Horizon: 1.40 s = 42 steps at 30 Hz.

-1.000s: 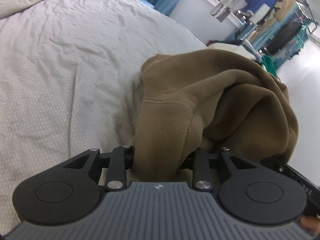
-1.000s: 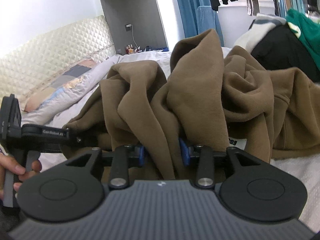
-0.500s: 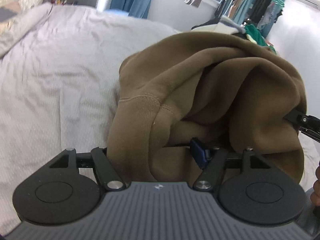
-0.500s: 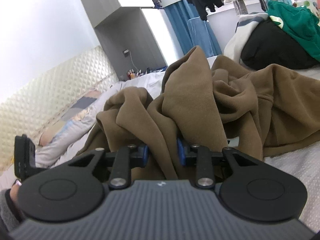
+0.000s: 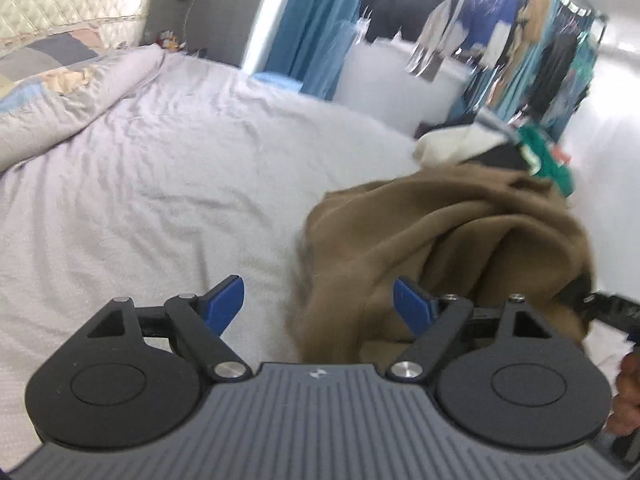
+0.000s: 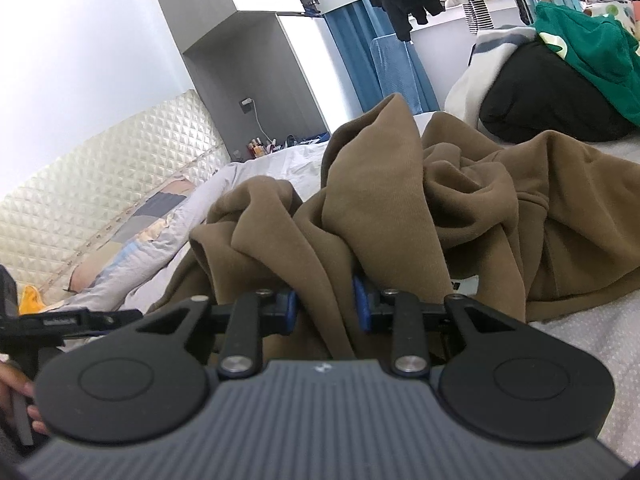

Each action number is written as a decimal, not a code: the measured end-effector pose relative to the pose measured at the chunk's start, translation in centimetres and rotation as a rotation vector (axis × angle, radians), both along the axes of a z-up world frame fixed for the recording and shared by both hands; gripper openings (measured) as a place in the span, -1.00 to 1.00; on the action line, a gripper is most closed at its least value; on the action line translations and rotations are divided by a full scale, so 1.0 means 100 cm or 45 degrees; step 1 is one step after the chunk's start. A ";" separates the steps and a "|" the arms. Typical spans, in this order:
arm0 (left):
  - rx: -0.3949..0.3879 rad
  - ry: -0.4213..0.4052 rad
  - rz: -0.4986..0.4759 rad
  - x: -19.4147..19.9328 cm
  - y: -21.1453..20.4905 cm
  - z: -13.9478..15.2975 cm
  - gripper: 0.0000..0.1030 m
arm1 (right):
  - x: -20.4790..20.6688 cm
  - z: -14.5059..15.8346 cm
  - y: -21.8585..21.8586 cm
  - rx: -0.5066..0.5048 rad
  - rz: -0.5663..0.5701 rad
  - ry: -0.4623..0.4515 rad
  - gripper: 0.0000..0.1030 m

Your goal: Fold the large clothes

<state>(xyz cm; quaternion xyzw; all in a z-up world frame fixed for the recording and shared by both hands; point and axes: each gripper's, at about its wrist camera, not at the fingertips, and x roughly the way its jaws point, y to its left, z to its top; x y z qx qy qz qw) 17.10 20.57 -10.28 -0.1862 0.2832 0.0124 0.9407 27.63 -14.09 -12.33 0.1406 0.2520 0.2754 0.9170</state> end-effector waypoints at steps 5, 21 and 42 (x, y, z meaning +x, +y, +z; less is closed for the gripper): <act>-0.313 -0.163 -0.169 0.000 -0.011 -0.001 0.63 | 0.001 -0.001 0.007 -0.027 0.045 0.050 -0.35; -0.757 -0.112 -0.298 0.029 -0.071 -0.038 0.66 | 0.001 0.003 -0.096 0.380 -0.252 0.194 0.52; -0.596 -0.184 -0.141 0.017 -0.060 -0.009 -0.65 | 0.050 -0.021 -0.100 0.639 -0.081 0.376 -0.63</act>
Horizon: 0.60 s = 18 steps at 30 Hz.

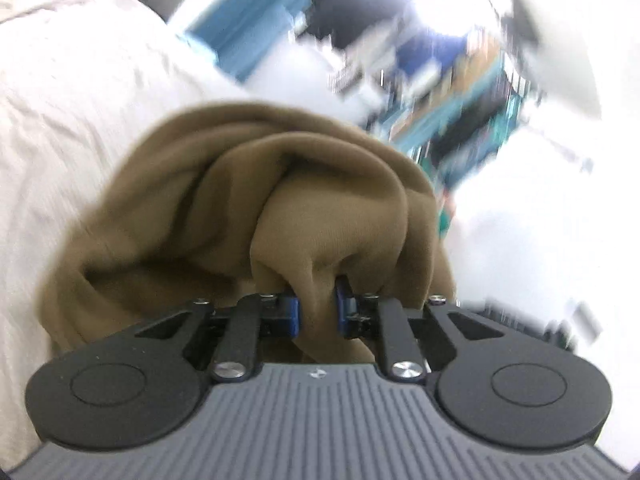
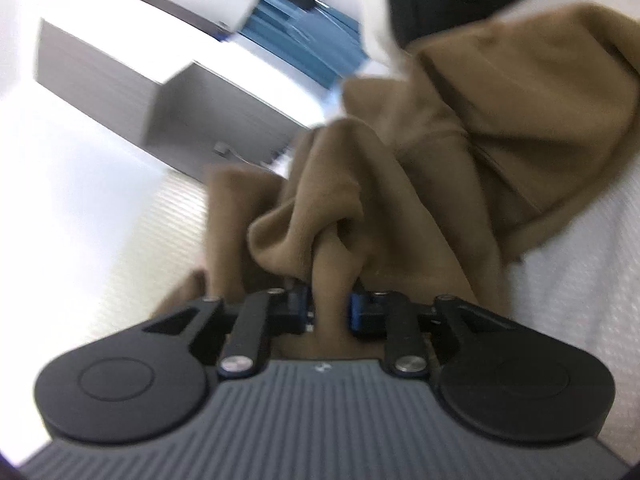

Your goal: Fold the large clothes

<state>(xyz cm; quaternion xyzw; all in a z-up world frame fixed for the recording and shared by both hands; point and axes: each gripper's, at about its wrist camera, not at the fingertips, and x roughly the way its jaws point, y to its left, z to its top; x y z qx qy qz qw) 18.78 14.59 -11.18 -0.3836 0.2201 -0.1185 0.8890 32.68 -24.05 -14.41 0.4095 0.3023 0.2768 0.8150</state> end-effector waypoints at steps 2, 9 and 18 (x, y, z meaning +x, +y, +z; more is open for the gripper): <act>-0.119 -0.070 0.097 -0.012 0.035 0.005 -0.69 | -0.004 0.021 -0.004 -0.004 -0.008 -0.082 -0.65; -0.306 -0.060 0.479 -0.009 0.138 -0.013 -0.69 | 0.034 0.084 0.024 0.000 0.016 -0.213 -0.65; -0.343 0.185 0.753 0.027 0.192 -0.078 -0.68 | 0.118 0.033 0.036 0.013 -0.200 0.013 -0.66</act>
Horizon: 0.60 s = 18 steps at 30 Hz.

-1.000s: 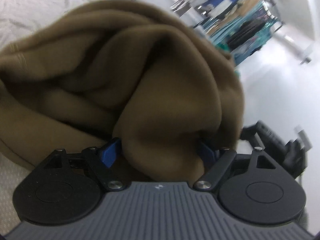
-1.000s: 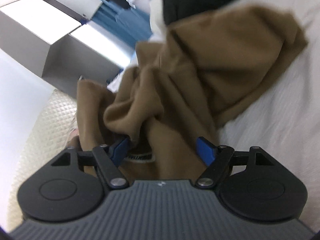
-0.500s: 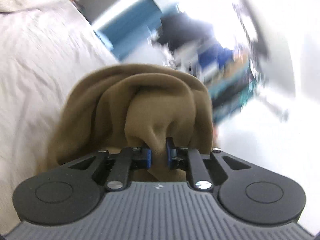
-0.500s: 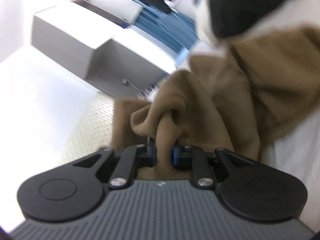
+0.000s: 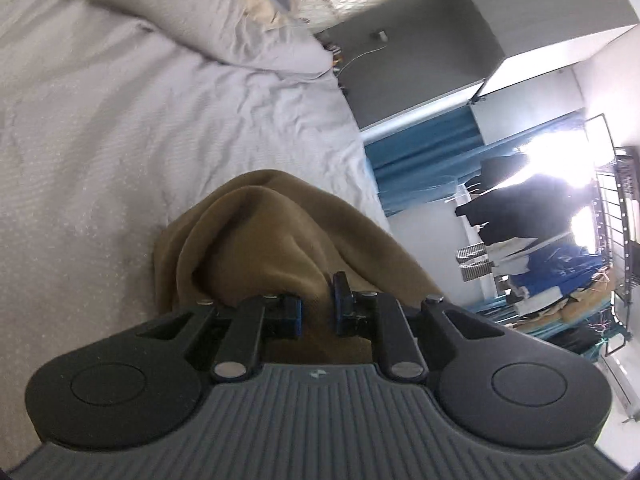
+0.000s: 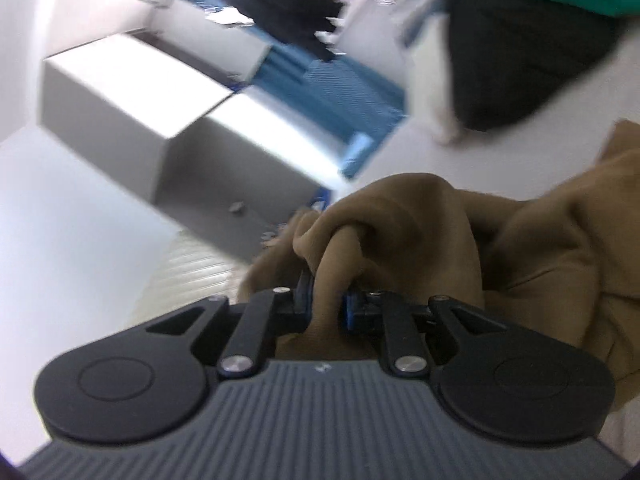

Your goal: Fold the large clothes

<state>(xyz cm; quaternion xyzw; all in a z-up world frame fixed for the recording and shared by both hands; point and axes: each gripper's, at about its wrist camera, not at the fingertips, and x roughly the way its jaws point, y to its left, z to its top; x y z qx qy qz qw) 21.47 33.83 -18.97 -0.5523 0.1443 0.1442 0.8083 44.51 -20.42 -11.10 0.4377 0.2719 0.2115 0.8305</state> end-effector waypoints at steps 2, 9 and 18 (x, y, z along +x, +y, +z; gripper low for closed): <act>0.021 -0.002 -0.019 0.008 0.000 -0.003 -0.66 | 0.011 -0.022 -0.013 0.054 -0.045 0.050 -0.66; 0.251 0.069 -0.128 0.032 -0.013 0.001 -0.43 | 0.026 -0.072 -0.034 0.317 -0.083 0.079 -0.66; 0.495 0.092 -0.253 -0.007 -0.063 0.049 0.55 | 0.019 -0.034 -0.016 0.215 -0.034 -0.133 -0.66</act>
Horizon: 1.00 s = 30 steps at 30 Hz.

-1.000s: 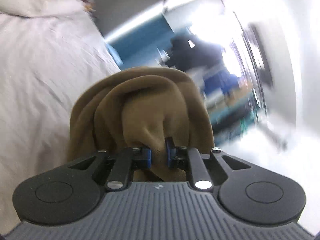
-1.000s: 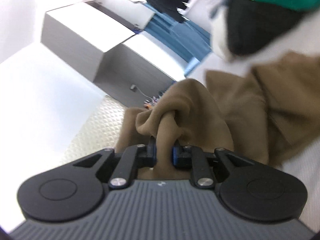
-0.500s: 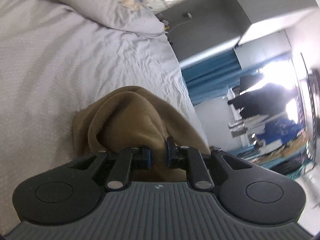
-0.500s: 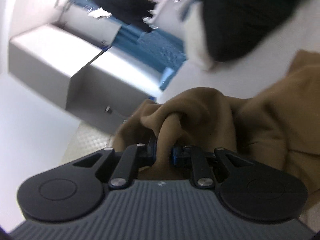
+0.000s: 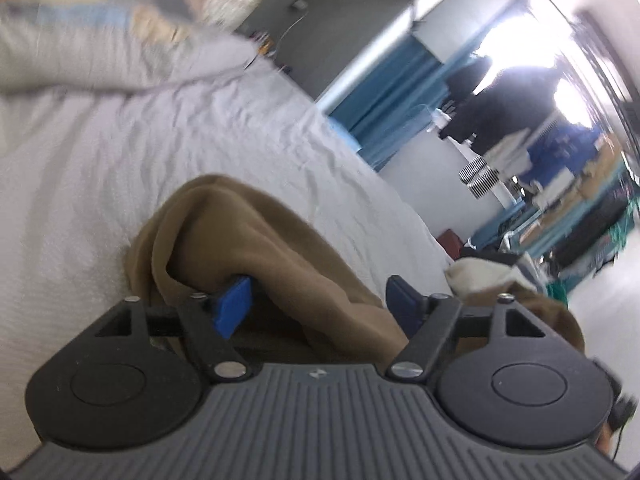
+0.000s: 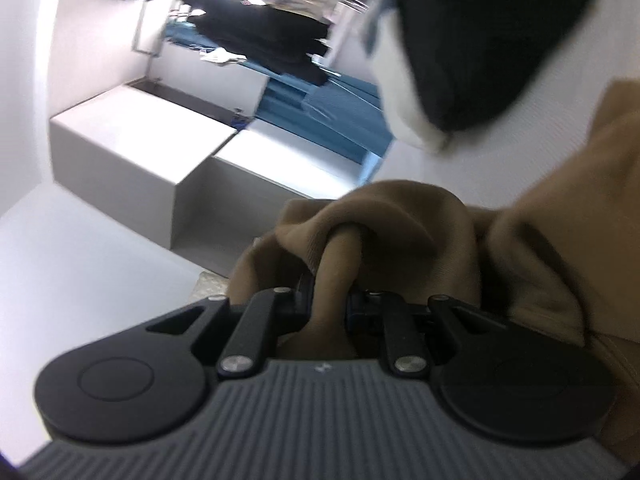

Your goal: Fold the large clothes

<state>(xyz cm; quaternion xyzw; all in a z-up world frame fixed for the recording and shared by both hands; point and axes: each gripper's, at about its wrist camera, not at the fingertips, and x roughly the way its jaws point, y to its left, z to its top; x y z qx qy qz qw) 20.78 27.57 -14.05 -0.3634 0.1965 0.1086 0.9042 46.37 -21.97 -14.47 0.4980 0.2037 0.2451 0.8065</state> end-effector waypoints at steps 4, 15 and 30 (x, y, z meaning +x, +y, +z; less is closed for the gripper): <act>0.168 0.017 -0.061 -0.021 -0.042 0.025 0.55 | -0.003 -0.002 -0.008 -0.003 -0.057 0.082 -0.62; 0.233 0.034 -0.493 0.092 -0.154 0.040 0.56 | -0.044 -0.001 -0.029 -0.051 -0.188 0.156 0.69; 0.122 0.139 -0.710 0.283 -0.221 -0.003 0.58 | -0.061 0.001 0.077 -1.040 0.091 -0.148 0.51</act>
